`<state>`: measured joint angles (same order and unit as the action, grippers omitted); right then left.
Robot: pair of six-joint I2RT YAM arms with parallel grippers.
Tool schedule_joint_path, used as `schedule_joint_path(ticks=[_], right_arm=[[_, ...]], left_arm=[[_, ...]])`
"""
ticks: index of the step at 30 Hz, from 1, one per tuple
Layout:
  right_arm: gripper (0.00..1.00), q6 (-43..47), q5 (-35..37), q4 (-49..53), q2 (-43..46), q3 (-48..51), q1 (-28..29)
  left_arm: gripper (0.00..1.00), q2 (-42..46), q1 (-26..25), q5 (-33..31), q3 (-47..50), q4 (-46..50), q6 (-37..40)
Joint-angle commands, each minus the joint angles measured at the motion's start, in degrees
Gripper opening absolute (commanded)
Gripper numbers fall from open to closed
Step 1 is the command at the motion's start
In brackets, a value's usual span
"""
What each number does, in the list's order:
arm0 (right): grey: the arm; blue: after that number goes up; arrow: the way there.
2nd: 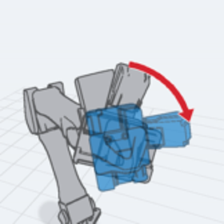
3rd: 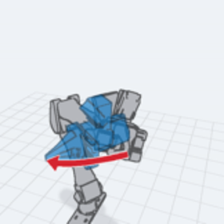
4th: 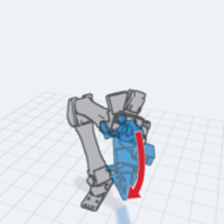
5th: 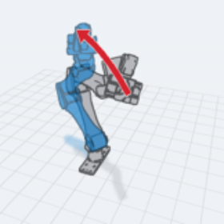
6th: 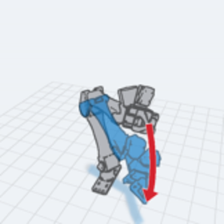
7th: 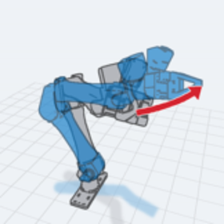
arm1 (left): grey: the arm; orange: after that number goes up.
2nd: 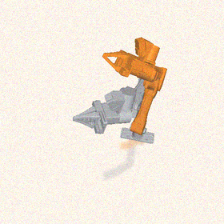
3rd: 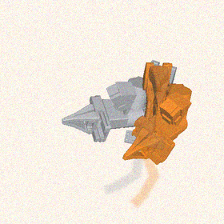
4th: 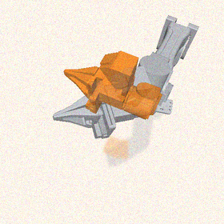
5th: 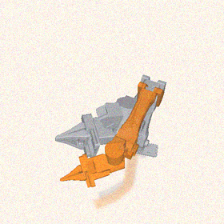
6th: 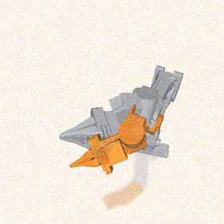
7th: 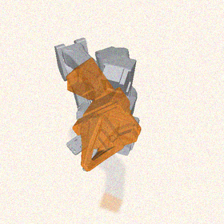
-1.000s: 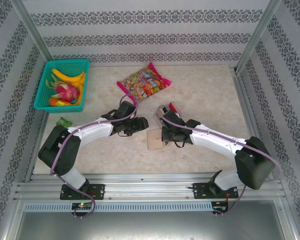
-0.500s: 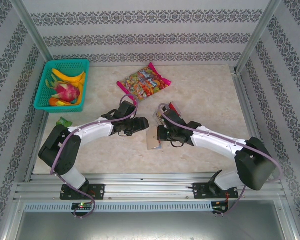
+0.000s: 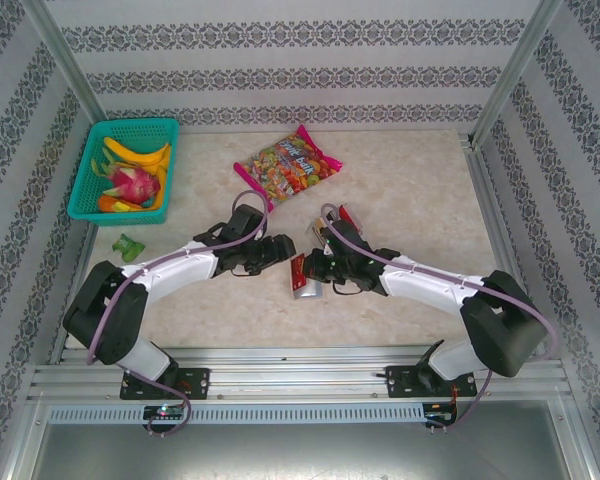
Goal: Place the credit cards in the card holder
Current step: Open the card holder at the center of the table.
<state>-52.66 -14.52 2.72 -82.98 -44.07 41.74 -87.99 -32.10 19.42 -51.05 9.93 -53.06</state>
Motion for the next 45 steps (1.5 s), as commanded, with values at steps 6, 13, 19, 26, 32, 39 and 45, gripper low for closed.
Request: schedule_joint_path(ticks=[6,13,19,26,32,39,45], right_arm=[[0.00,-2.7,-1.8,-4.2,-1.7,0.8,-0.3],[0.00,-2.5,-1.1,-3.1,-1.9,0.8,-0.2],[0.00,3.5,9.2,10.2,2.1,-1.7,-0.4],[0.00,6.6,12.6,12.0,2.5,-0.4,-0.4],[0.00,8.1,13.6,13.0,2.5,-1.2,-0.5],[0.00,9.3,11.0,10.8,0.9,-1.2,-0.4],[0.00,9.7,9.6,9.9,-3.0,-2.5,0.6]], left_arm=[[0.61,1.1,1.2,1.0,2.0,1.5,-0.9],[0.34,1.6,1.1,-0.8,3.7,3.7,0.7],[0.17,1.5,1.2,-2.6,4.7,4.0,2.4],[0.11,0.2,1.1,-2.2,4.9,3.2,3.4],[0.09,-0.8,1.2,-2.8,4.8,3.6,4.1],[0.09,-1.7,1.2,-2.7,4.7,3.4,4.5],[0.09,-3.1,1.2,-2.1,4.9,2.5,4.5]])
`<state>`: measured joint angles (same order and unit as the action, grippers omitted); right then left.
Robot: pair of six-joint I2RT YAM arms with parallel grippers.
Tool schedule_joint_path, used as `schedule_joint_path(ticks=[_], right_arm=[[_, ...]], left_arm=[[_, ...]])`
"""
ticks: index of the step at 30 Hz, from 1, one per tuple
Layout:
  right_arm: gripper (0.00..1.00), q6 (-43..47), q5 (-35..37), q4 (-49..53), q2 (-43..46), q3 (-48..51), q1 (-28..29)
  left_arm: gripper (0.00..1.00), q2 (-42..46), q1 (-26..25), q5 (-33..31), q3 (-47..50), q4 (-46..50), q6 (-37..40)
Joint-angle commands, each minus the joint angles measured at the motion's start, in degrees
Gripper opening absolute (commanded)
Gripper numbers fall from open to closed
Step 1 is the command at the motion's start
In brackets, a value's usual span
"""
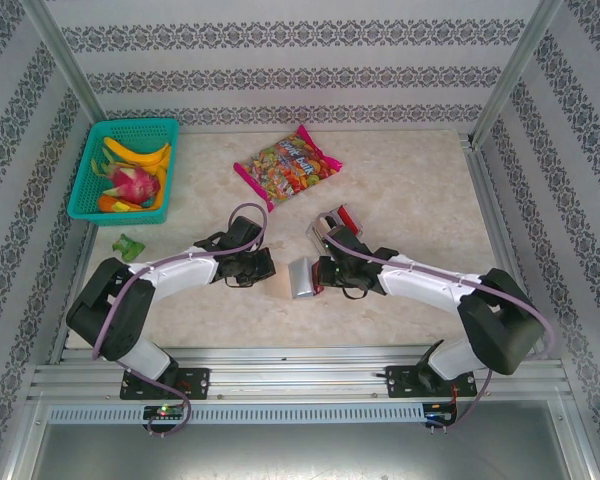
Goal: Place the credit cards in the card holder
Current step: Open the card holder at the center of the table.
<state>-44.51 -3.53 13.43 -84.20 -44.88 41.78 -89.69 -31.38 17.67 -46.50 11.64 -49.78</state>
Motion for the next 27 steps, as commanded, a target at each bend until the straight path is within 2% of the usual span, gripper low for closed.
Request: schedule_joint_path(ticks=[1,8,19,25,27], right_arm=[[0.00,1.5,-1.9,-1.2,-2.0,-1.8,0.6],[0.00,0.1,-5.3,-4.6,-0.9,-2.9,1.2],[0.01,-2.6,-12.6,-11.8,-6.6,-4.6,2.7],[0.02,-3.1,-11.0,-9.6,-9.7,-5.6,3.0],[0.02,-3.2,-10.4,-9.2,-10.1,-5.3,3.0]], left_arm=[[0.09,-1.6,0.4,-0.4,0.4,0.6,1.2],[0.09,-2.1,0.4,-0.7,1.0,-0.7,1.1],[0.11,-1.9,0.4,-1.5,2.2,-2.2,0.5],[0.25,2.8,0.4,-6.1,3.9,-0.1,-0.5],[0.38,5.8,0.4,-9.1,4.9,1.6,-1.5]])
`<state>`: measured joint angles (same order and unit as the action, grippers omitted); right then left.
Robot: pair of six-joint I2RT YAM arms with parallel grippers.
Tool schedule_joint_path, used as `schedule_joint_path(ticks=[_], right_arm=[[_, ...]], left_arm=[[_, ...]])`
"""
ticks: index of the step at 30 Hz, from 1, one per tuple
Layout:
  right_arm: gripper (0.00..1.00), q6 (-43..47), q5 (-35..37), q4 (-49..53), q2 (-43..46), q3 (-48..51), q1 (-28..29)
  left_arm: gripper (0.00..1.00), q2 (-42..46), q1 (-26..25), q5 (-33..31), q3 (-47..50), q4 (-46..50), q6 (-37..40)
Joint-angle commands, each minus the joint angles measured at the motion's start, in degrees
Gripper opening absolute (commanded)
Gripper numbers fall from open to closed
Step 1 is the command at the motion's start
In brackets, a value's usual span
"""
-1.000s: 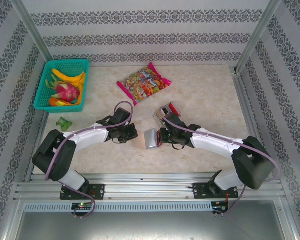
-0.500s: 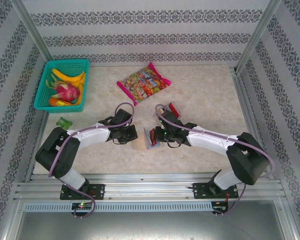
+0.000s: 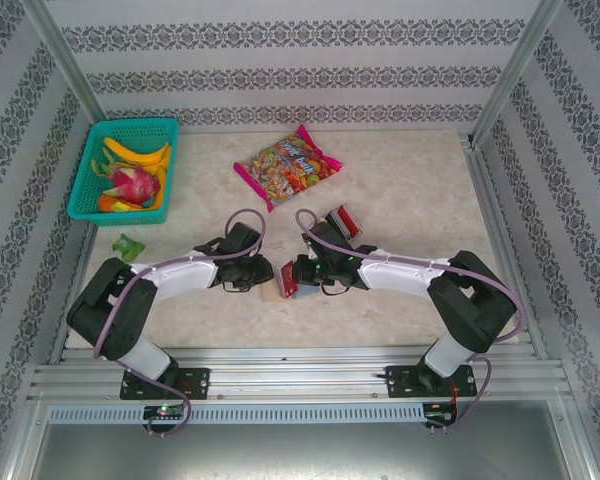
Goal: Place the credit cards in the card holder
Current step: Open the card holder at the center of the table.
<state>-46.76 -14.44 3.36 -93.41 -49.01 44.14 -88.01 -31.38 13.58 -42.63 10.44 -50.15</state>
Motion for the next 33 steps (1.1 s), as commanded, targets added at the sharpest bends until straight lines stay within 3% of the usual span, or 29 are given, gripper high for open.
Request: schedule_joint_path(ticks=[1,3,7,12,18,22,29,33], right_arm=[[0.02,-1.0,0.8,1.1,-1.0,-1.1,0.7],[0.02,-1.0,1.0,1.3,-1.2,-1.0,0.6],[0.02,-1.2,1.1,1.3,-1.0,-1.0,0.7],[0.02,-1.5,1.5,1.0,-0.1,-0.5,0.2],[0.02,-2.8,0.8,-1.6,1.8,1.5,-0.8],[0.02,-2.8,1.8,-0.2,5.1,2.0,-1.5],[0.03,2.8,13.1,13.7,12.6,0.8,-2.2],[0.03,3.9,13.7,15.0,13.6,2.3,-3.8]], left_arm=[[0.43,5.5,0.4,-6.2,1.5,3.3,-1.6],[0.52,7.9,0.4,-7.3,2.5,3.1,-2.1],[0.58,9.7,0.4,-4.2,3.7,-1.0,-1.8],[0.38,8.0,0.4,3.9,2.7,-8.2,-1.8],[0.29,2.2,0.2,13.6,2.1,-20.7,-6.4],[0.22,-2.3,0.1,10.1,1.6,-15.1,-6.8],[0.22,-2.2,0.2,7.0,3.0,-12.1,-5.5],[0.22,-2.1,0.2,6.8,2.2,-10.5,-4.1]])
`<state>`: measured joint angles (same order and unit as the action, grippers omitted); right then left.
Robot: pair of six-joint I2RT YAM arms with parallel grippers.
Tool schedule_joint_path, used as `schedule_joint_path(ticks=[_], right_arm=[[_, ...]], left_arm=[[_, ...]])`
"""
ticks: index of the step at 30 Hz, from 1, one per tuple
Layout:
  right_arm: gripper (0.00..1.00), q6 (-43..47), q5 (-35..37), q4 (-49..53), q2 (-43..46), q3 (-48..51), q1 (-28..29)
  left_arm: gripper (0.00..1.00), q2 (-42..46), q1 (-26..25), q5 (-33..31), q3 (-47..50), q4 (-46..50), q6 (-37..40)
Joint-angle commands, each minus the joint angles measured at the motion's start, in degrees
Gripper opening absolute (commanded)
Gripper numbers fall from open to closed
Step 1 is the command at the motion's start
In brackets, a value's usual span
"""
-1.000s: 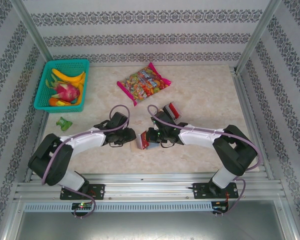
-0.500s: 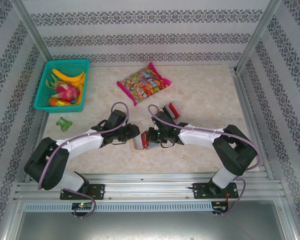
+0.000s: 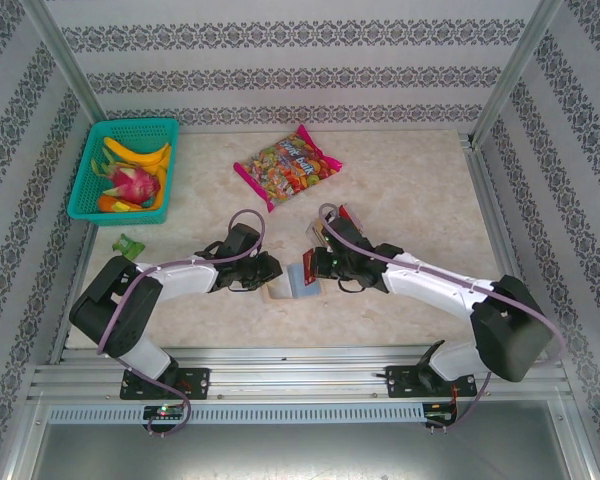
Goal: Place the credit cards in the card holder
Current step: Open the card holder at the center of the table, then flip over the card slot in the card holder.
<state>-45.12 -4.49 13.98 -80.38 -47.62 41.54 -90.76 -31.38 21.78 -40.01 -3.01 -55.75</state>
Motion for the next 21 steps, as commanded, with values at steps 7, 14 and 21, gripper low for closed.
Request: schedule_joint_path(ticks=[7,14,21], right_arm=[[0.03,2.8,3.2,3.9,-1.6,0.9,-1.6],[0.03,3.7,2.9,3.1,-4.7,0.0,-1.0],[0.02,3.3,-1.5,-1.4,-6.7,0.7,-0.5]], left_arm=[[0.22,0.6,0.2,-1.7,-1.2,4.3,2.4],[0.23,0.4,0.2,-2.0,-1.3,4.9,2.9],[0.22,-1.2,0.2,-1.9,-1.2,4.3,3.0]])
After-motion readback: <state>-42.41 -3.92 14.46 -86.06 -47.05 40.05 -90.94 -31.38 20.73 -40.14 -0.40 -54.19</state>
